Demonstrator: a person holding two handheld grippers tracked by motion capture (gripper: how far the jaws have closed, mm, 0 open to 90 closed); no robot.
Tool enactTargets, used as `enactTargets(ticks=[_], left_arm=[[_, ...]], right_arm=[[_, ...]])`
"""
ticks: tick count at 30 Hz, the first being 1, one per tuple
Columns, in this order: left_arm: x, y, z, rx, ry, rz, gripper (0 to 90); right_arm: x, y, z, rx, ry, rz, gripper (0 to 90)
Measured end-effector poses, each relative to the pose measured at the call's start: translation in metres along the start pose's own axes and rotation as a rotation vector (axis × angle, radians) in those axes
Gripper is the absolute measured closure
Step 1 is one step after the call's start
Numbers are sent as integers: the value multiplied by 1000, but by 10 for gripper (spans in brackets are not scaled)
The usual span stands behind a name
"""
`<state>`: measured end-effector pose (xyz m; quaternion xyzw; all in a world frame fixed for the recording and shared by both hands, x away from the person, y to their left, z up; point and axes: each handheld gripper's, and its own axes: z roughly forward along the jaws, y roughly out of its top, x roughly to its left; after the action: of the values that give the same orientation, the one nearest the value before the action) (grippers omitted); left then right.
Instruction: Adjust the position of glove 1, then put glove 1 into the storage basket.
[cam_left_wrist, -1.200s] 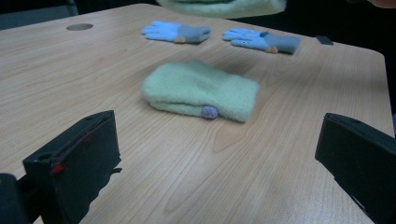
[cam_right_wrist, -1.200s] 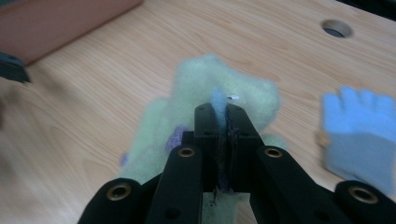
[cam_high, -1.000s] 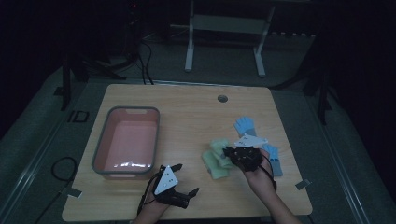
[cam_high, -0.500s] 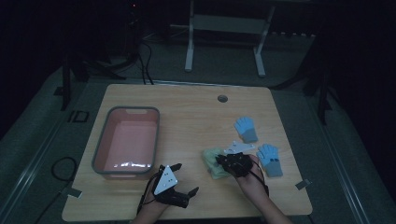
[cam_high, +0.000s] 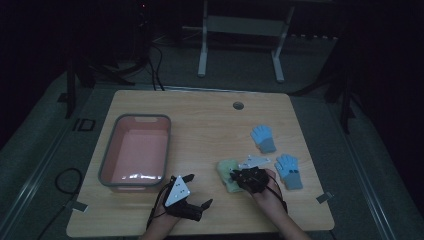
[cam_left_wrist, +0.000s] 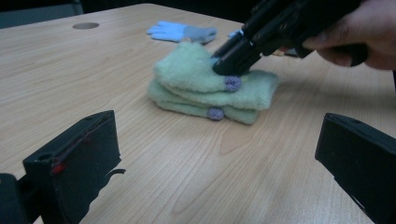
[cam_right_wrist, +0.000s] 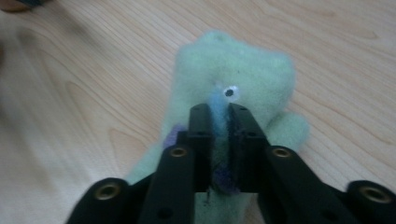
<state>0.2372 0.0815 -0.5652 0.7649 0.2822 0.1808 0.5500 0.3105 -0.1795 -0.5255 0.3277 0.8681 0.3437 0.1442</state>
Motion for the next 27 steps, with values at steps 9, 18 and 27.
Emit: enactTargets(ticks=[9, 18, 27], left_arm=[[0, 4, -5, 27, 56, -14, 0], [-7, 17, 0, 110, -31, -60, 0], [-16, 27, 13, 142, -133, 15, 0]], right_arm=[[-13, 6, -19, -60, 78, 12, 308], [-27, 9, -29, -132, 146, 5, 147], [-43, 18, -36, -116, 127, 71, 117]])
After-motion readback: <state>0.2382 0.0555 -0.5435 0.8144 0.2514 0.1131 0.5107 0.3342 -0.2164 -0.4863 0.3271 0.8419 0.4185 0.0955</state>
